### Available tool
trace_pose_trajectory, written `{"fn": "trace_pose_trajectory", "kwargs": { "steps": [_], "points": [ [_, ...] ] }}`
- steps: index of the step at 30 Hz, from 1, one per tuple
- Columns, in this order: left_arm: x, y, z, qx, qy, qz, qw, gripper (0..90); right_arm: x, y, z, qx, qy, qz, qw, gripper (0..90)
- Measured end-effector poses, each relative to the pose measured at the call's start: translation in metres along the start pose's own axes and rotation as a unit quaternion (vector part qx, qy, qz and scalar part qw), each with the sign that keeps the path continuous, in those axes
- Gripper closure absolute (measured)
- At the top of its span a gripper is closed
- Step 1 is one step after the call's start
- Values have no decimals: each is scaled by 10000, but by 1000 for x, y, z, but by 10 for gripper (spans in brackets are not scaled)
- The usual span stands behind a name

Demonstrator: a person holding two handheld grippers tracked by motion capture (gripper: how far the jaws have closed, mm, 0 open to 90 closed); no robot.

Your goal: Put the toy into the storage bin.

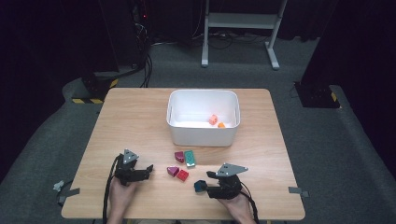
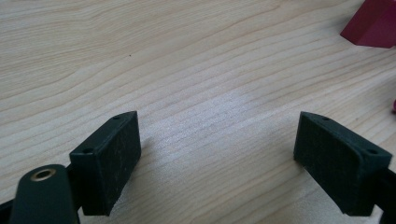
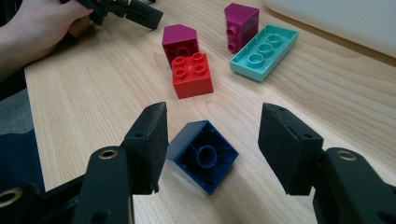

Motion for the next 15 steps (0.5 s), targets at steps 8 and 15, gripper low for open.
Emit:
{"fn": "trace_pose_trajectory", "kwargs": {
  "steps": [8,15],
  "points": [
    [0,0,0,-1,2,-1,10000,150,3,-8,-1,151,33,81,9998,390],
    [0,0,0,0,1,-1,10000,150,2,-13,-3,234,42,70,9997,381]
  ]
}}
Point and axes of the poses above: each handheld gripper's, and its own axes: y roughly backward along the jaws, z roughly out of its top, x roughly to its left, the point moved 1 cm from there along -y, roughly forward along the jaws, and after that the axes turned 14 degrees about y, right-handed, at the moved point
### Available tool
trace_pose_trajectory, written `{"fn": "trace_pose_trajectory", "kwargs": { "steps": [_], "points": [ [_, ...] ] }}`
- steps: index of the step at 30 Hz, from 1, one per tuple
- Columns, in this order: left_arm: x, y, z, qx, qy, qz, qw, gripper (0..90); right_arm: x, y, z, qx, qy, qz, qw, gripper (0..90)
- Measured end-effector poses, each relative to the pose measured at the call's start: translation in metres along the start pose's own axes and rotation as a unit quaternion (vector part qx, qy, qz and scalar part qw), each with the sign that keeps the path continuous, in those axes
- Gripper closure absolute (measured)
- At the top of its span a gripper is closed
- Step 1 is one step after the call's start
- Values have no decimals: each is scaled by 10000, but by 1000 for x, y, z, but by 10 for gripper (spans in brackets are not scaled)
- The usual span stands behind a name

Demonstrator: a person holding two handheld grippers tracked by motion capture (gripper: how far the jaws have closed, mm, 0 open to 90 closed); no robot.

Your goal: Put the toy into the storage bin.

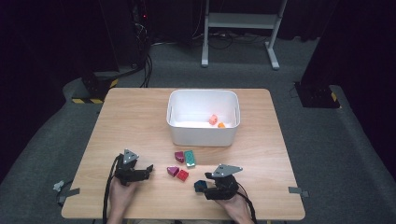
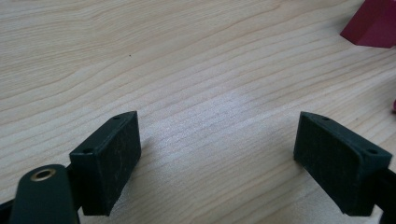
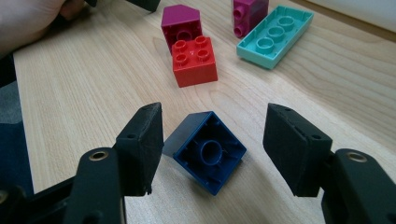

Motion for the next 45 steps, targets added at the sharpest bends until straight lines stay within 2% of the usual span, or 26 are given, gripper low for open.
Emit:
{"fn": "trace_pose_trajectory", "kwargs": {
  "steps": [9,15,23,32,45],
  "points": [
    [0,0,0,-1,1,0,10000,150,-2,-5,-2,128,-31,-66,9999,396],
    [0,0,0,0,1,0,10000,150,-4,-7,-3,183,18,-120,9998,442],
    [0,0,0,1,-1,0,10000,150,-5,-6,-3,139,12,-195,9997,481],
    [0,0,0,1,1,1,10000,150,-3,-10,-4,332,108,-228,9991,438],
    [0,0,0,1,0,0,10000,151,-1,-12,-4,462,335,-471,9973,446]
  ]
}}
Point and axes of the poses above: each handheld gripper's, and its own axes: y roughly backward along the jaws, z roughly out of its top, x roughly to its left, the point moved 1 cm from there along -y, roughly forward along the jaws, and after that the axes turned 14 degrees about y, right-handed, at the moved point
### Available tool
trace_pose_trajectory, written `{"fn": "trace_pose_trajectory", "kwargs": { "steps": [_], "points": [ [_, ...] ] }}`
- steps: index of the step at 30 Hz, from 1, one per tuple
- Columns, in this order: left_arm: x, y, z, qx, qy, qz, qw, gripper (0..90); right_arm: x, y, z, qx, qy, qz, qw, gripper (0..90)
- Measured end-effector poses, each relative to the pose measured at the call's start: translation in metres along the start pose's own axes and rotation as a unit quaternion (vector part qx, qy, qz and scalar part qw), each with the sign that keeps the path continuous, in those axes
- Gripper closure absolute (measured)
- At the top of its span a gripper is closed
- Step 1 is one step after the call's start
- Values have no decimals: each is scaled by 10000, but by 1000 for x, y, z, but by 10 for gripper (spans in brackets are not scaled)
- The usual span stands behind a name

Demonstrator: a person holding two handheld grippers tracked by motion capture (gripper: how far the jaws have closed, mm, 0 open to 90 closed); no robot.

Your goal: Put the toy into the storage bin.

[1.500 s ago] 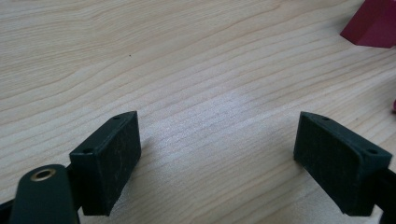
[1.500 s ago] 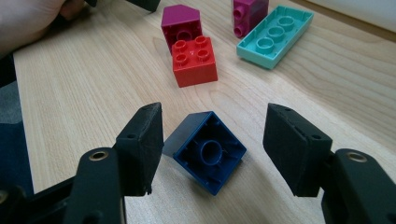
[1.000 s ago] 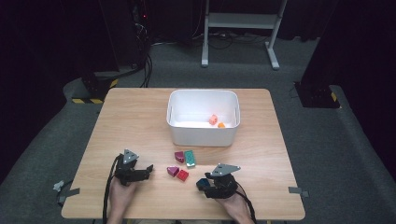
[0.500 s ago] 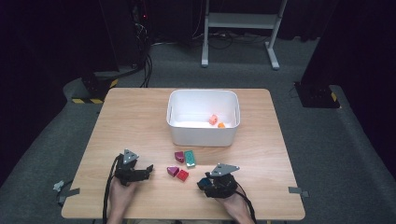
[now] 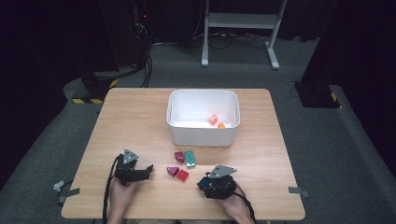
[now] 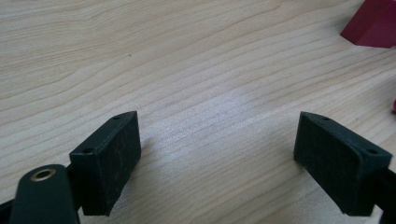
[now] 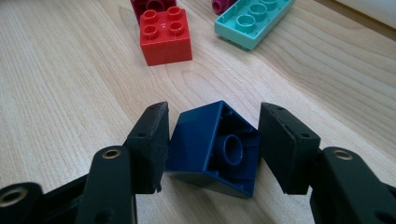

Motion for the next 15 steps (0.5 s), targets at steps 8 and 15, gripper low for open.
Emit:
{"fn": "trace_pose_trajectory", "kwargs": {
  "steps": [8,15],
  "points": [
    [0,0,0,-1,6,-2,10000,150,-2,0,-1,-12,-13,-131,9999,461],
    [0,0,0,0,0,0,10000,150,-4,0,-1,-6,-27,-223,9997,468]
  ]
}}
Point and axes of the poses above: each handheld gripper's, and its own axes: y roughly backward along the jaws, z roughly out of its top, x roughly to its left, the point moved 1 cm from there along -y, roughly forward along the jaws, and after that the axes turned 14 degrees about y, right-handed, at the moved point
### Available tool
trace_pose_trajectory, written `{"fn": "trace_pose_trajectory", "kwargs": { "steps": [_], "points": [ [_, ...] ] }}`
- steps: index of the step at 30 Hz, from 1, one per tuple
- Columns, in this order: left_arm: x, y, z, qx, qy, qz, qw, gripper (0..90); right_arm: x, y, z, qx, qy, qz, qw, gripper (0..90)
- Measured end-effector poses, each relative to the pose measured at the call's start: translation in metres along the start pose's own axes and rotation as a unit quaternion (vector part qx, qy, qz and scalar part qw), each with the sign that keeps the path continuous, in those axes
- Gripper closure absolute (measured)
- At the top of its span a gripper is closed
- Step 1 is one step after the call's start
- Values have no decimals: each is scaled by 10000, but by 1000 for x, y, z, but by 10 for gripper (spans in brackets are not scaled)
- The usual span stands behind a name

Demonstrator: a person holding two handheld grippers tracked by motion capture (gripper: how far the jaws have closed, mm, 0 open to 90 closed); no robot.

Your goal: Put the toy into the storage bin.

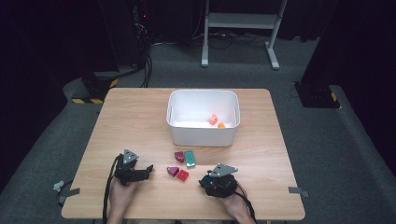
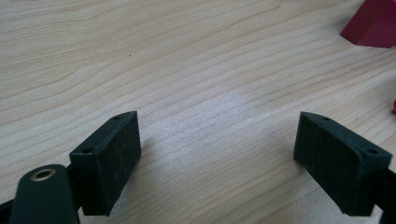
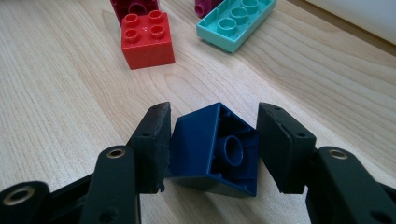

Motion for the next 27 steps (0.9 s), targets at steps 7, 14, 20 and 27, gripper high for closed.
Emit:
{"fn": "trace_pose_trajectory", "kwargs": {
  "steps": [7,14,20,27],
  "points": [
    [0,0,0,-1,1,0,10000,150,-2,2,3,-33,9,-32,10000,481],
    [0,0,0,-1,1,-1,10000,150,-3,1,4,5,22,-50,10000,484],
    [0,0,0,-1,1,-1,10000,150,-5,3,5,-45,49,-80,9999,485],
    [0,0,0,0,0,-1,10000,150,-8,8,10,-98,80,-113,9999,486]
  ]
}}
Point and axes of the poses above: each handheld gripper's, and its own axes: y roughly backward along the jaws, z roughly out of its top, x roughly to its left, the point moved 1 cm from there along -y, roughly forward along the jaws, and after that the axes turned 14 degrees about y, right-handed, at the moved point
